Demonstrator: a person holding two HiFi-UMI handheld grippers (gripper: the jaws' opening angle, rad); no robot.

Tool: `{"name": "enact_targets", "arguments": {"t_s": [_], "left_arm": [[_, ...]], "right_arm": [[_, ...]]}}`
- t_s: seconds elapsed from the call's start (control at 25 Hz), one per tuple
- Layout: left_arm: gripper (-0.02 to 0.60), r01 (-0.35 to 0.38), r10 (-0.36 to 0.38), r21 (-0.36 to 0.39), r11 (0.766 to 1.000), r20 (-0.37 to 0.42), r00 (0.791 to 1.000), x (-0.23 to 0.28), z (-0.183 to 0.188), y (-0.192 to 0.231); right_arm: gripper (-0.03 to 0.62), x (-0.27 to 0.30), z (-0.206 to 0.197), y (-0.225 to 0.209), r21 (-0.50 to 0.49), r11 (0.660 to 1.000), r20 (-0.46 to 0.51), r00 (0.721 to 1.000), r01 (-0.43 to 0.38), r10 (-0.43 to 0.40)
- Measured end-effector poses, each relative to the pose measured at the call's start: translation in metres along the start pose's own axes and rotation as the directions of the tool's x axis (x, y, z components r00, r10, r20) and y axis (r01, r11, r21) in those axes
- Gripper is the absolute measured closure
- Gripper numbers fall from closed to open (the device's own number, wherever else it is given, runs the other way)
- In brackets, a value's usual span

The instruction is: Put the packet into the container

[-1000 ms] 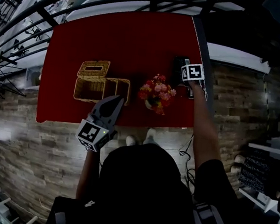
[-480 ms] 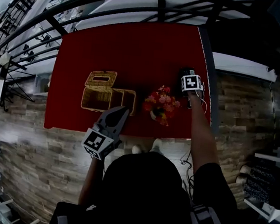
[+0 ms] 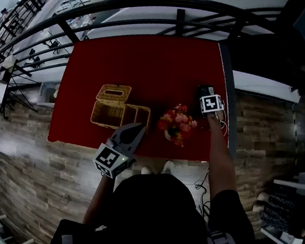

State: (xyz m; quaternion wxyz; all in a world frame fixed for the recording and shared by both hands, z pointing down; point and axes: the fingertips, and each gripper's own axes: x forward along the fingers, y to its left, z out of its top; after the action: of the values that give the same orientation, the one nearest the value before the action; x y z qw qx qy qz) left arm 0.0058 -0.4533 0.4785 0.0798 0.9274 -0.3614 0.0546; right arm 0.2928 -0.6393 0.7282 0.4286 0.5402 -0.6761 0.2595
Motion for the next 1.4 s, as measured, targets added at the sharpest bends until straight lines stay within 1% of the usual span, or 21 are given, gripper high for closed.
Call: {"name": "enact_targets", "arguments": {"t_s": [0.12,0.24,0.32,0.44,0.52,0.6,0.68,0.76,0.92,1.04,1.12,1.24,1.4], "left_arm": [[0.574,-0.001,0.001,-0.007,1.0,0.007,1.0,-0.001,-0.001,0.0],[0.574,-0.008,0.009,-0.008,1.0,0.018,1.0,-0.005,0.001,0.002],[0.574,-0.018,0.018,-0.008,1.0,0.023,1.0,-0.01,0.002,0.004],[0.574,-0.051,0.051,-0.018,0.999,0.028,0.998,-0.023,0.001,0.007],[0.574,-0.078,0.079,-0.024,0.997,0.032,0.996,-0.034,0.001,0.008],[0.574,-0.111,0.112,-0.027,0.993,0.037,0.993,-0.049,0.002,0.013],[0.574,-0.148,0.15,-0.04,0.988,0.046,0.988,-0.066,0.003,0.022],[0.574,-0.183,0.186,-0.057,0.981,0.058,0.981,-0.081,0.003,0.03],[0.574,-0.236,0.239,-0.059,0.97,0.061,0.969,-0.102,0.003,0.041],[0.574,-0.271,0.274,-0.063,0.961,0.064,0.96,-0.121,0.003,0.048],[0.574,-0.293,0.297,-0.067,0.954,0.063,0.953,-0.132,0.001,0.053],[0.574,-0.322,0.326,-0.076,0.944,0.064,0.943,-0.147,-0.002,0.056],[0.574,-0.35,0.355,-0.084,0.933,0.061,0.933,-0.161,-0.005,0.059]], "right_arm": [[0.21,-0.009,0.02,0.001,-0.07,0.998,0.025,1.0,-0.005,0.007],[0.21,-0.028,0.059,0.021,-0.145,0.989,0.09,0.995,-0.031,0.044],[0.21,-0.037,0.084,0.04,-0.206,0.978,0.125,0.99,-0.043,0.07],[0.21,-0.045,0.112,0.076,-0.297,0.953,0.14,0.984,-0.062,0.107],[0.21,-0.052,0.128,0.106,-0.352,0.931,0.144,0.978,-0.094,0.153],[0.21,-0.058,0.146,0.143,-0.403,0.905,0.157,0.964,-0.135,0.213],[0.21,-0.063,0.164,0.187,-0.458,0.872,0.163,0.948,-0.173,0.274],[0.21,-0.065,0.175,0.23,-0.517,0.83,0.152,0.932,-0.207,0.328],[0.21,-0.069,0.185,0.305,-0.603,0.751,0.122,0.899,-0.27,0.421],[0.21,-0.077,0.186,0.359,-0.664,0.684,0.094,0.873,-0.303,0.479],[0.21,-0.082,0.185,0.392,-0.699,0.639,0.073,0.857,-0.32,0.509],[0.21,-0.088,0.177,0.433,-0.744,0.576,0.035,0.842,-0.338,0.539],[0.21,-0.092,0.165,0.477,-0.778,0.51,-0.015,0.822,-0.367,0.569]]}}
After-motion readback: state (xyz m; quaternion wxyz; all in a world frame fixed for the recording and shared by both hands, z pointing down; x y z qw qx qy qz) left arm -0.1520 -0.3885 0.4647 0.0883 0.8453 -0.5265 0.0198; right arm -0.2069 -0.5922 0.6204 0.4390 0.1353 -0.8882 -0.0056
